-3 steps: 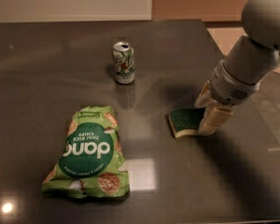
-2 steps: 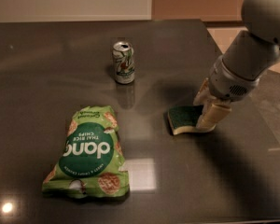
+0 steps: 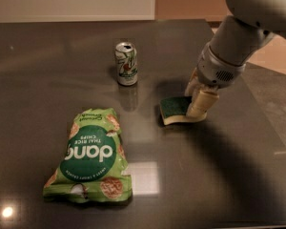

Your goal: Move sponge near 7up can

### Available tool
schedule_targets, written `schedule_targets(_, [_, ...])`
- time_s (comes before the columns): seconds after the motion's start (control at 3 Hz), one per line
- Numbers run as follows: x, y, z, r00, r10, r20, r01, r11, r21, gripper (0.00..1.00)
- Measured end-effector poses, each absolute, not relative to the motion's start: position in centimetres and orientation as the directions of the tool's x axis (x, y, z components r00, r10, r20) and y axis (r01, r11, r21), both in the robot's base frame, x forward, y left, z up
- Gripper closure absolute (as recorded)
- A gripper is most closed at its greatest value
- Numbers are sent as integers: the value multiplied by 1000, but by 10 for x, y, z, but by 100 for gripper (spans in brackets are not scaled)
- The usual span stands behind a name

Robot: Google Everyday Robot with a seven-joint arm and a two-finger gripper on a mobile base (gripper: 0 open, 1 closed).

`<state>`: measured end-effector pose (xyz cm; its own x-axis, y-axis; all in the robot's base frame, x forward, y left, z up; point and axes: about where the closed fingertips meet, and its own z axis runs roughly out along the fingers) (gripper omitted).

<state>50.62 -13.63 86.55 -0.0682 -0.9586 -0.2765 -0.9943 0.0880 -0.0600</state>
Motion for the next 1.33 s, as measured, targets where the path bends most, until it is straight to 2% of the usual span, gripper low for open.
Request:
schedule_targets(0.67, [577,-107,873,-83,-945,-317,-982,131,-133,100])
schedule_targets(1.0, [604,-99,869,-99,-940,-327,-975,158,-158,82])
schedule_targets(1.33, [623,-90,866,-116,-934,-337,-971,179,-160,59])
